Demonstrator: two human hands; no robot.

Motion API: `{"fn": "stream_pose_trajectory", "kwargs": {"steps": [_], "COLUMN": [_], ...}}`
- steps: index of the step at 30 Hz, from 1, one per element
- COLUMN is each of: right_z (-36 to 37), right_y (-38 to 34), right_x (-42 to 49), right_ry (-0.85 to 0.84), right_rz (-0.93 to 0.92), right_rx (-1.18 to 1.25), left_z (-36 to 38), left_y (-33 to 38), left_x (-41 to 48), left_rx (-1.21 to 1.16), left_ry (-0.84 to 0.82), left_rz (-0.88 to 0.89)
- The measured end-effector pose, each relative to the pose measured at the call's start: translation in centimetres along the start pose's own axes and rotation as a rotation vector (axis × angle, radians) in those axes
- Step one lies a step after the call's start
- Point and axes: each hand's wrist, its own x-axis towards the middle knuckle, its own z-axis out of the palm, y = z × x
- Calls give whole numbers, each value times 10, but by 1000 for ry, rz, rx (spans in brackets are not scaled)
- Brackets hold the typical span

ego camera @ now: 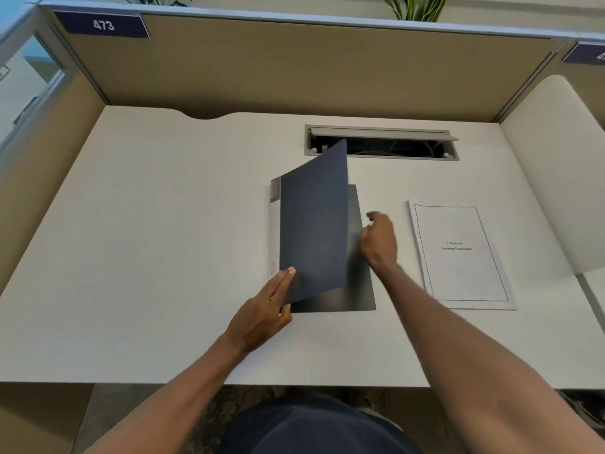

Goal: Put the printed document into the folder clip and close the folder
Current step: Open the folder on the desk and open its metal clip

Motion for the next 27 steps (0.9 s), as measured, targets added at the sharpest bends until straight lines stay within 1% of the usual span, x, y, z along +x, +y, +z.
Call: {"fn": "stream_pose_trajectory", "kwargs": {"steps": [2, 4, 6, 8, 10, 13, 18, 20, 22, 24, 27], "right_z": [22, 46, 66, 81, 88, 90, 89, 88, 88, 88, 88], "right_y": [-9, -20, -30, -34, -33, -31, -27, -27, -27, -28, -28], "right_x": [-22, -42, -58, -68, -72, -72, -71, -71, -70, -69, -70], "right_ry": [-161, -309, -407, -455, -457, -443, -423, -420, -420, -422, -419], "right_rz": [-85, -192, -264, -303, -312, -303, -282, -280, -276, -268, -259], "right_rx": [-46, -158, -332, -476, -530, -540, -535, -542, -550, -557, -552], "left_z": [0, -2, -6, -7, -11, -22, -48, -62, -75, -82, -86], "left_y": [4, 7, 10, 11, 11, 8, 1, -10, -26, -42, -63], "left_x": [-8, -15, -18, -19, -21, -21, -19, -19, -18, -19, -26], "left_rx": [-151, -306, -436, -516, -581, -634, -601, -582, -556, -564, -588], "left_ry": [30, 90, 156, 224, 297, 442, 716, 848, 947, 990, 993], "left_rz": [-176, -328, -448, -540, -617, -708, -830, -886, -918, -977, -1176]}}
